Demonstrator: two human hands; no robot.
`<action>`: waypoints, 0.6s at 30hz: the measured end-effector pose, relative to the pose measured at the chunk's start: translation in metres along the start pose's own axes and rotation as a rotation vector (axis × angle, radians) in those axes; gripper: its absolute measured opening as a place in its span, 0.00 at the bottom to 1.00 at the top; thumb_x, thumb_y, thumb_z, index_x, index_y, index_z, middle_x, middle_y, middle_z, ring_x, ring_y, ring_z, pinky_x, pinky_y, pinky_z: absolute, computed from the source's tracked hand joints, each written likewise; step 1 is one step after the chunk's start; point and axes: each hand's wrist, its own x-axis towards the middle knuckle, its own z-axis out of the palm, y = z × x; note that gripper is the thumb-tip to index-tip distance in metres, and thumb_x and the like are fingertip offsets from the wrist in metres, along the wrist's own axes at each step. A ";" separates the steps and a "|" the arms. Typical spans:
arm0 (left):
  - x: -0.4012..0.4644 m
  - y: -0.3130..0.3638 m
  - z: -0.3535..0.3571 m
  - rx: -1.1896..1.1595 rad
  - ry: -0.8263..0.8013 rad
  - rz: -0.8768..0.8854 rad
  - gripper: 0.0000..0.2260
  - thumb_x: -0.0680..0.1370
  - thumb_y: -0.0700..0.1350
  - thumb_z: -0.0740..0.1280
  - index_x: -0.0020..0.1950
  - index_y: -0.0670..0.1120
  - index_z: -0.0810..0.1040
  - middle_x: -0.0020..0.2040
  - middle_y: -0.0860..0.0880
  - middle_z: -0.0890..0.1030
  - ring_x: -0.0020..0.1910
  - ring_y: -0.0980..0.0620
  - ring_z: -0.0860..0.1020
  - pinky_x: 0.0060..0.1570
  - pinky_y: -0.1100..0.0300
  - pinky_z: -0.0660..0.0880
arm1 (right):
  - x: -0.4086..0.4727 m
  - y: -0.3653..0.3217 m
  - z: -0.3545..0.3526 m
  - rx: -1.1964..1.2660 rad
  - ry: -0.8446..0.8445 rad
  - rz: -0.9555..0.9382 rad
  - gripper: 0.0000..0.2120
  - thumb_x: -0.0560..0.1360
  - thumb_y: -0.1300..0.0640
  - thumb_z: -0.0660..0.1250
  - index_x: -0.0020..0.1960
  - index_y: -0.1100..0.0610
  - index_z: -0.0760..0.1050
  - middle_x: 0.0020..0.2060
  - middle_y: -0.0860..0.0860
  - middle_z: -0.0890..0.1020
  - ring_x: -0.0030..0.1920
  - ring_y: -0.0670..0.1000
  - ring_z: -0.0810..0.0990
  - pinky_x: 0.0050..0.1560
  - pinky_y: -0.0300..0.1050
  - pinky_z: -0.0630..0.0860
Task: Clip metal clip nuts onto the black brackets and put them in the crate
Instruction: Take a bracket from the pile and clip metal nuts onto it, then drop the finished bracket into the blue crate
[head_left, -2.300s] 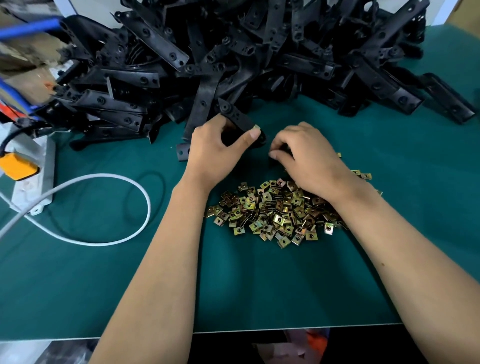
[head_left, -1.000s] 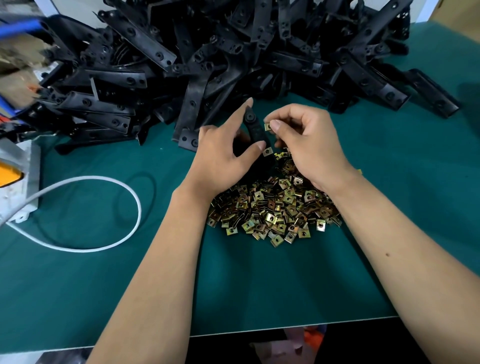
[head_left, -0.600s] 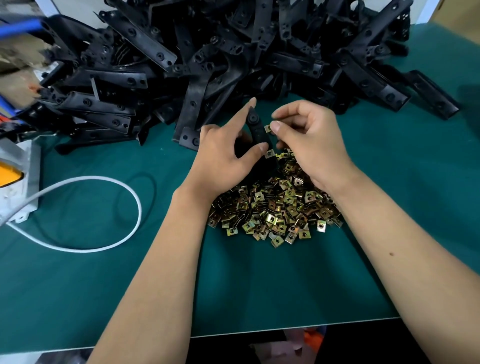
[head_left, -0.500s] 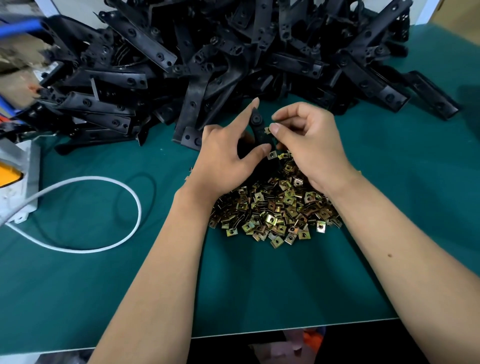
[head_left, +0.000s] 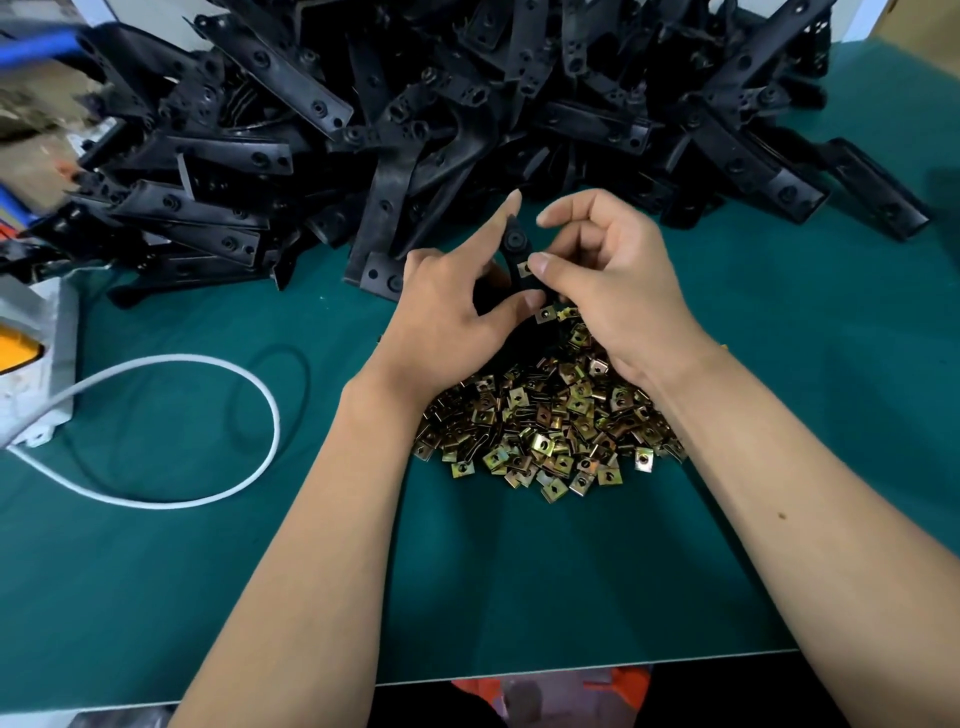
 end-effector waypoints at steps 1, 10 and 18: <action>0.000 -0.001 0.000 0.011 0.008 0.003 0.35 0.78 0.47 0.73 0.83 0.49 0.61 0.33 0.51 0.73 0.34 0.59 0.69 0.62 0.47 0.71 | 0.000 0.000 0.000 -0.008 -0.002 -0.005 0.11 0.76 0.64 0.73 0.56 0.55 0.78 0.35 0.47 0.80 0.36 0.44 0.76 0.44 0.42 0.76; 0.006 -0.014 0.003 0.075 0.077 -0.096 0.35 0.80 0.56 0.68 0.83 0.49 0.59 0.31 0.56 0.73 0.35 0.56 0.71 0.60 0.44 0.72 | 0.000 0.002 0.002 -0.132 0.048 -0.021 0.08 0.83 0.59 0.65 0.57 0.56 0.82 0.46 0.49 0.86 0.48 0.43 0.84 0.48 0.40 0.80; 0.011 -0.022 0.006 0.175 0.210 -0.207 0.33 0.82 0.58 0.65 0.83 0.47 0.59 0.35 0.60 0.74 0.44 0.57 0.71 0.60 0.54 0.61 | -0.007 0.009 0.004 -0.510 -0.054 -0.133 0.12 0.72 0.51 0.80 0.51 0.54 0.84 0.41 0.43 0.84 0.41 0.40 0.81 0.43 0.30 0.75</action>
